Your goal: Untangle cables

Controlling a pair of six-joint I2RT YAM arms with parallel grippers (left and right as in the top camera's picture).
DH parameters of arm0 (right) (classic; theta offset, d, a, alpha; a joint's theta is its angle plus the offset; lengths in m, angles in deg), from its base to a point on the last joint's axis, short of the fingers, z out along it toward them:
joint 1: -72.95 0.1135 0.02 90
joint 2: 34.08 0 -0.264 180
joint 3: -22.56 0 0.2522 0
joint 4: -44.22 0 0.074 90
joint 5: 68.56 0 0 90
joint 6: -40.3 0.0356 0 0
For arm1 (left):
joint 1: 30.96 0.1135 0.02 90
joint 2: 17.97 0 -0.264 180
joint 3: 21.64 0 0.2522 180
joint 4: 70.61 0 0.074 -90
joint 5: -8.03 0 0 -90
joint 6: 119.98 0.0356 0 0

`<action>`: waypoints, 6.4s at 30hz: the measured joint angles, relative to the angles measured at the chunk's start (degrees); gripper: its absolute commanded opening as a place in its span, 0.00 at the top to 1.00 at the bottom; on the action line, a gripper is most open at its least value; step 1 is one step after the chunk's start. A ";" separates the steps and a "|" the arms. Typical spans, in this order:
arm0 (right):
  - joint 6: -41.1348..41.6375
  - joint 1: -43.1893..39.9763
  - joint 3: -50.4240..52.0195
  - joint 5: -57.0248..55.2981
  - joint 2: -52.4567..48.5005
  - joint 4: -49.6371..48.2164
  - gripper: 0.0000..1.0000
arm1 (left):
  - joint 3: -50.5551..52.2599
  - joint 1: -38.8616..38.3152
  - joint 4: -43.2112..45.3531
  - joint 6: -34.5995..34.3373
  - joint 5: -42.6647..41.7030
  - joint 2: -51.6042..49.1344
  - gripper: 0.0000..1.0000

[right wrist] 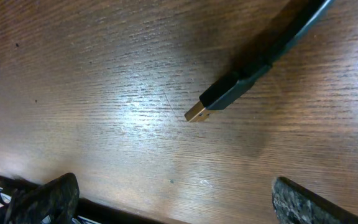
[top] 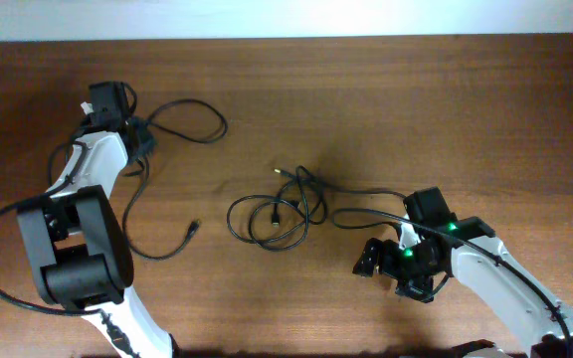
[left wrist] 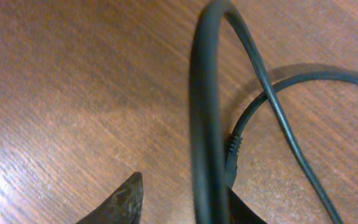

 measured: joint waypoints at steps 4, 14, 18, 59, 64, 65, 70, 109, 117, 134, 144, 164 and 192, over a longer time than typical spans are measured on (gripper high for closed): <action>-0.02 0.00 0.00 0.00 0.00 0.02 0.02 | 0.00 -0.22 0.72 1.11 -0.20 0.00 0.58; -0.02 0.00 0.00 0.00 0.00 0.02 0.02 | 0.00 -4.42 6.99 10.16 -3.19 -5.03 0.68; -0.02 0.00 0.00 0.00 0.00 0.02 0.02 | -0.22 -4.42 7.69 10.75 -1.16 -6.86 1.00; 0.00 0.00 0.04 -0.02 0.00 0.00 0.02 | -14.27 18.12 0.59 5.55 0.46 -12.70 0.90; -0.04 0.00 0.04 0.00 0.00 0.04 0.01 | -16.33 18.14 -3.30 4.76 -0.15 -12.68 0.76; -0.04 0.00 0.04 -0.02 0.00 0.00 0.01 | -20.52 18.27 -6.49 4.72 -0.50 -12.68 0.76; -0.02 0.00 0.04 -0.02 0.00 0.00 0.02 | -40.68 20.06 -21.35 4.63 -0.85 -12.28 0.01; 0.02 0.00 0.04 -0.02 0.00 0.00 0.02 | -54.07 -26.10 -64.43 9.90 -20.09 -9.66 0.01; -0.04 0.00 0.04 -0.02 0.00 0.00 0.01 | -54.07 -29.92 -64.43 9.92 -17.42 -9.66 0.01; -0.04 0.00 0.04 -0.02 0.00 0.02 0.02 | -52.28 -29.92 -71.60 11.85 -20.24 -9.11 0.01; -0.02 0.00 0.04 -0.02 -0.02 0.02 0.02 | -18.56 -26.05 -66.93 11.08 -18.38 20.68 0.01; -0.02 0.00 0.07 -0.02 -0.04 0.09 0.02 | 26.03 -26.69 -12.83 -50.56 -25.79 34.45 0.01; -0.04 0.00 0.09 -0.02 -0.07 -1.36 0.01 | 24.20 -24.81 -10.19 -7.61 -33.92 46.27 1.00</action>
